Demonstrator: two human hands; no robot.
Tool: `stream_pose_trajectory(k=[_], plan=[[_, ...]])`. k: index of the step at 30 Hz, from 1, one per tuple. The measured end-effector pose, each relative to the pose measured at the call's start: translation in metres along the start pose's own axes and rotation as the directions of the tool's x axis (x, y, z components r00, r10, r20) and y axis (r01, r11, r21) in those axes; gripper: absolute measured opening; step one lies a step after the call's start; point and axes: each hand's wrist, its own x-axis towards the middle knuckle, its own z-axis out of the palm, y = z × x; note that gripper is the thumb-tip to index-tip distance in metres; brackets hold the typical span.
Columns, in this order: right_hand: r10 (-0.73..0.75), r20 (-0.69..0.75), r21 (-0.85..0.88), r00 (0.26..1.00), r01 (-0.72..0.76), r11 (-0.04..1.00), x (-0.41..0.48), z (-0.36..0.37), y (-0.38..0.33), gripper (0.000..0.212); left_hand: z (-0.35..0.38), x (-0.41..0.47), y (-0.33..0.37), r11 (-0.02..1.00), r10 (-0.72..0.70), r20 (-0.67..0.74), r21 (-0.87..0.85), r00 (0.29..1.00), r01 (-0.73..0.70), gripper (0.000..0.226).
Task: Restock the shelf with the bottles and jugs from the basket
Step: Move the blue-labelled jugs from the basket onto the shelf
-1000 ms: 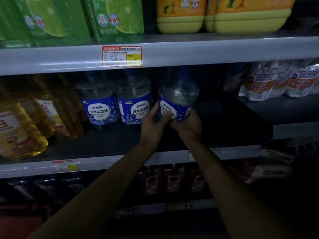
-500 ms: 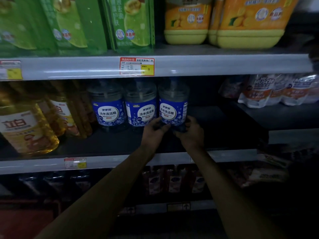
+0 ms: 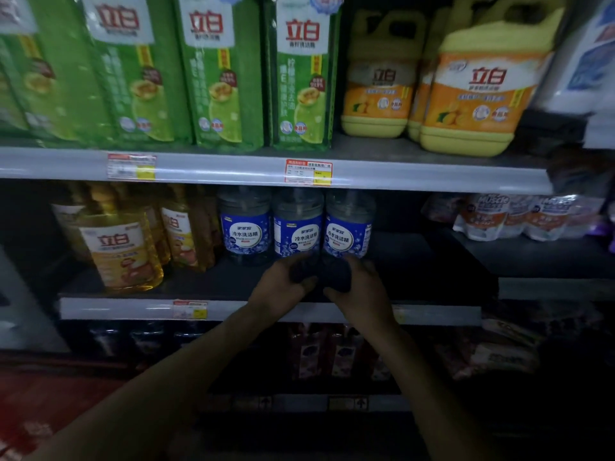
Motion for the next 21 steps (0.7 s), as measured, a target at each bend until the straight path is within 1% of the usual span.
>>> stream_pose_trajectory(k=[3, 5, 7, 10, 12, 14, 17, 19, 21], plan=[[-0.052, 0.017, -0.003, 0.999, 0.052, 0.999, -0.023, 0.002, -0.014, 0.073, -0.023, -0.030, 0.000, 0.993, 0.024, 0.022, 0.114, 0.999, -0.027, 0.050], [-0.069, 0.033, -0.031, 0.997, 0.070, 0.997, -0.040, 0.005, -0.021, 0.074, -0.040, -0.053, -0.003, 0.972, 0.037, 0.063, 0.229, 0.997, -0.051, 0.060], [-0.096, 0.049, -0.040, 0.994, 0.098, 0.994, -0.061, 0.010, -0.026, 0.075, -0.057, -0.079, -0.007, 0.946, 0.017, 0.084, 0.320, 0.996, -0.043, 0.071], [-0.173, 0.140, -0.048, 0.975, 0.181, 0.982, -0.088, 0.024, -0.035, 0.080, -0.084, -0.124, -0.021, 0.931, -0.011, 0.066, 0.366, 0.998, -0.014, 0.071], [-0.216, 0.215, -0.077, 0.952, 0.237, 0.968, -0.097, 0.039, -0.041, 0.082, -0.105, -0.152, -0.042, 0.915, -0.018, 0.065, 0.403, 0.998, -0.009, 0.082], [-0.241, 0.289, -0.117, 0.926, 0.285, 0.951, -0.102, 0.056, -0.051, 0.085, -0.126, -0.179, -0.067, 0.889, -0.032, 0.055, 0.458, 0.998, 0.003, 0.084], [-0.253, 0.426, -0.133, 0.869, 0.336, 0.932, -0.113, 0.086, -0.066, 0.085, -0.155, -0.219, -0.106, 0.885, -0.061, 0.023, 0.463, 0.998, 0.044, 0.081], [-0.295, 0.494, -0.170, 0.818, 0.423, 0.890, -0.123, 0.110, -0.071, 0.083, -0.169, -0.244, -0.141, 0.875, -0.078, 0.004, 0.479, 0.997, 0.066, 0.078], [-0.336, 0.562, -0.186, 0.756, 0.512, 0.839, -0.137, 0.133, -0.072, 0.075, -0.176, -0.267, -0.177, 0.853, -0.137, -0.026, 0.506, 0.990, 0.132, 0.076]])
